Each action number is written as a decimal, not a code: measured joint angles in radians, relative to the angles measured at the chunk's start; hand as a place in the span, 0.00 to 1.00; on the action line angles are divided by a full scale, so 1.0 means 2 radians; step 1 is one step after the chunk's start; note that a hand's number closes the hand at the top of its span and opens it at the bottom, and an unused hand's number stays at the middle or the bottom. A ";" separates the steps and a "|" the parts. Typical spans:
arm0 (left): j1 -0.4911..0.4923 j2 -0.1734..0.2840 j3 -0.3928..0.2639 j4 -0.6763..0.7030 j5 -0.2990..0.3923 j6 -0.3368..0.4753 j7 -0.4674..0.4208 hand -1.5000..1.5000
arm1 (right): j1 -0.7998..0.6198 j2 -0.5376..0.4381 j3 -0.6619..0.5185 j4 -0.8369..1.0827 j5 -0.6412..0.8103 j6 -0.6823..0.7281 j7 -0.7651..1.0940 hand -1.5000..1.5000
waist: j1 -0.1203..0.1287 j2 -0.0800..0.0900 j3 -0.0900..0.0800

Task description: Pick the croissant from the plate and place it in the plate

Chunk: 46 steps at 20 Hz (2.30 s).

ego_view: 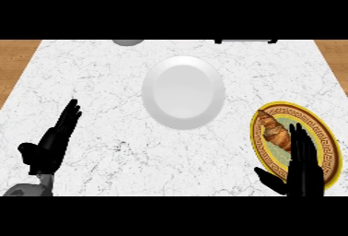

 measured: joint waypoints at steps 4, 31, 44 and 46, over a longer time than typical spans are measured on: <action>-0.010 -0.003 0.002 0.002 -0.004 -0.003 0.011 0.50 | 0.000 -0.001 0.000 -0.063 0.037 0.098 0.088 0.00 | 0.001 0.000 0.001; -0.004 -0.055 0.060 0.003 -0.065 -0.048 0.014 0.50 | -0.123 0.020 -0.078 0.064 0.097 0.234 0.189 0.00 | 0.005 -0.001 0.001; -0.012 -0.063 0.082 0.010 -0.077 -0.066 0.017 0.50 | -0.172 0.002 -0.103 0.161 0.060 0.217 0.098 1.00 | 0.006 -0.006 -0.005; -0.011 -0.065 0.085 0.017 -0.079 -0.070 0.007 0.50 | -0.170 -0.003 -0.103 0.165 0.060 0.207 0.082 1.00 | 0.005 -0.006 -0.006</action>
